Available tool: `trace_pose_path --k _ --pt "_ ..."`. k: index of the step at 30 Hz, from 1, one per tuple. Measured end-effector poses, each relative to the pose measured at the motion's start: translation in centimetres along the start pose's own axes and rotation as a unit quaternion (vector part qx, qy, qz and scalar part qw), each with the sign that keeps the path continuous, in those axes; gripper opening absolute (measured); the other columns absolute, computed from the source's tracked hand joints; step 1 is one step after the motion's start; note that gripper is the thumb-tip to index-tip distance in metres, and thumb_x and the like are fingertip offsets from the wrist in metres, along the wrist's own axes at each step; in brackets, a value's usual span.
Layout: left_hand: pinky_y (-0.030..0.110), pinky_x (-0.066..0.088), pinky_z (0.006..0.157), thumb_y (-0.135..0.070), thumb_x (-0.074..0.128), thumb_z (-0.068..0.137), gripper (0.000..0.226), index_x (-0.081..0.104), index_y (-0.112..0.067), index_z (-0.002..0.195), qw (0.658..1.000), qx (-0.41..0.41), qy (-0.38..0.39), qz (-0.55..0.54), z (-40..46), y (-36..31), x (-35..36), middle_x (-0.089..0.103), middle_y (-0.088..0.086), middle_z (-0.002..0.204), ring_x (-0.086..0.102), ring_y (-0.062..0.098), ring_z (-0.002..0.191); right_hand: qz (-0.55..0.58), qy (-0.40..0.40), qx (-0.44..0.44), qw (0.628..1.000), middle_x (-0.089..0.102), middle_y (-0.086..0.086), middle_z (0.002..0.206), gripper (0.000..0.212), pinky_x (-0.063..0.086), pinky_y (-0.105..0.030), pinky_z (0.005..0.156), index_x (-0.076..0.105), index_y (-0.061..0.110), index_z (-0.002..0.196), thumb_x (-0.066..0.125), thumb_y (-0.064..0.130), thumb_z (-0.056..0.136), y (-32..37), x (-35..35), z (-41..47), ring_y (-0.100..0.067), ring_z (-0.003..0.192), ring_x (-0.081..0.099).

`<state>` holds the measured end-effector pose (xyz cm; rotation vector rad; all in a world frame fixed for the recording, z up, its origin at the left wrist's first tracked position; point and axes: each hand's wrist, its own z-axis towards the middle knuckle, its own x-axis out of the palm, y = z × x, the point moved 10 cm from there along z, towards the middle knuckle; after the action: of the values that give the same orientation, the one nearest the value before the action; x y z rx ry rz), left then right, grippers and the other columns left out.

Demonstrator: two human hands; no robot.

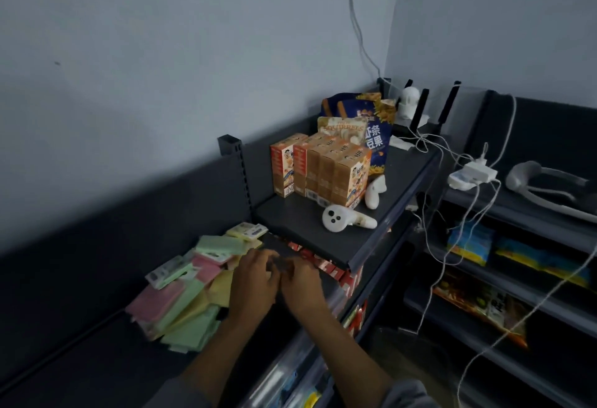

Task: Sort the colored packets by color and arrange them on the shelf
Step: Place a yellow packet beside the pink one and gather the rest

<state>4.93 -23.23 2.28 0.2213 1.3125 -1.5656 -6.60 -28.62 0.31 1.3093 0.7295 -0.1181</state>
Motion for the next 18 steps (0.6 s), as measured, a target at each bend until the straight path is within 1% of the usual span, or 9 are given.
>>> trace_pose_path --k 2,3,4,5,7,8,10,14,18 --pt "0.043 0.055 0.077 -0.011 0.069 0.082 0.026 0.068 -0.023 0.104 0.999 -0.016 -0.008 0.028 0.5 1.5 -0.8 0.061 -0.002 0.100 0.060 0.020 0.090 -0.016 0.024 0.018 0.999 0.069 -0.011 0.089 0.016 0.039 -0.026 0.065 0.055 0.019 0.073 0.054 0.016 0.088 0.0 1.5 0.9 -0.022 0.079 0.064" --pt "0.043 0.055 0.076 -0.012 0.069 0.080 0.025 0.068 -0.023 0.103 0.999 -0.024 -0.010 0.043 0.6 2.1 -1.1 0.061 -0.001 0.099 0.060 0.021 0.090 -0.027 0.036 0.025 0.999 0.068 -0.013 0.092 0.015 0.037 -0.027 0.064 0.054 0.019 0.073 0.056 0.017 0.089 -0.1 2.3 1.2 -0.024 0.083 0.063" --pt "0.043 0.054 0.075 -0.014 0.069 0.080 0.024 0.068 -0.022 0.102 0.997 -0.033 -0.011 0.063 0.7 2.8 -1.4 0.061 0.000 0.098 0.060 0.023 0.090 -0.039 0.047 0.031 0.998 0.067 -0.013 0.097 0.010 0.038 -0.028 0.066 0.058 0.017 0.080 0.059 0.020 0.090 -0.2 2.9 1.4 -0.026 0.088 0.064" --pt "0.043 0.053 0.075 -0.016 0.068 0.080 0.023 0.067 -0.022 0.102 0.995 -0.042 -0.009 0.085 0.7 3.4 -1.6 0.060 0.001 0.099 0.059 0.024 0.091 -0.050 0.055 0.037 0.997 0.067 -0.012 0.105 0.012 0.042 -0.028 0.069 0.063 0.013 0.094 0.061 0.025 0.091 -0.2 3.4 1.6 -0.027 0.096 0.064" --pt "0.043 0.052 0.079 -0.021 0.064 0.083 0.024 0.065 -0.023 0.107 0.990 -0.063 0.014 0.123 0.3 4.6 -1.6 0.060 0.000 0.106 0.057 0.024 0.098 -0.069 0.075 0.044 0.994 0.063 -0.012 0.122 0.038 0.046 -0.031 0.082 0.062 0.008 0.122 0.064 0.032 0.093 -0.5 4.2 1.9 -0.029 0.112 0.061" --pt "0.043 0.052 0.081 -0.022 0.061 0.085 0.025 0.064 -0.025 0.110 0.988 -0.067 0.026 0.134 0.1 5.1 -1.4 0.059 -0.001 0.110 0.056 0.023 0.101 -0.075 0.086 0.046 0.992 0.059 -0.013 0.129 0.046 0.046 -0.032 0.088 0.058 0.007 0.130 0.065 0.034 0.093 -0.7 4.5 1.9 -0.029 0.118 0.058" --pt "0.043 0.051 0.082 -0.023 0.058 0.089 0.024 0.063 -0.027 0.113 0.986 -0.060 0.038 0.152 -0.3 5.6 -1.1 0.057 -0.002 0.115 0.055 0.022 0.103 -0.085 0.105 0.050 0.990 0.052 -0.015 0.136 0.053 0.046 -0.033 0.093 0.054 0.007 0.136 0.067 0.035 0.093 -1.0 5.0 2.0 -0.031 0.122 0.055" --pt "0.043 0.051 0.083 -0.020 0.062 0.092 0.023 0.066 -0.019 0.114 0.983 -0.057 0.026 0.173 -0.7 5.3 -1.2 0.059 0.003 0.119 0.055 0.025 0.104 -0.090 0.121 0.043 0.988 0.048 -0.014 0.132 0.046 0.049 -0.033 0.087 0.060 0.009 0.127 0.069 0.037 0.091 -1.1 5.4 2.3 -0.029 0.113 0.056" --pt "0.045 0.051 0.085 -0.019 0.064 0.091 0.022 0.069 -0.015 0.112 0.983 -0.060 0.012 0.176 -1.0 4.7 -1.4 0.060 0.005 0.121 0.056 0.026 0.107 -0.075 0.126 0.031 0.989 0.050 -0.013 0.125 0.030 0.046 -0.029 0.078 0.065 0.009 0.112 0.071 0.028 0.090 -1.1 5.2 2.4 -0.027 0.104 0.058"
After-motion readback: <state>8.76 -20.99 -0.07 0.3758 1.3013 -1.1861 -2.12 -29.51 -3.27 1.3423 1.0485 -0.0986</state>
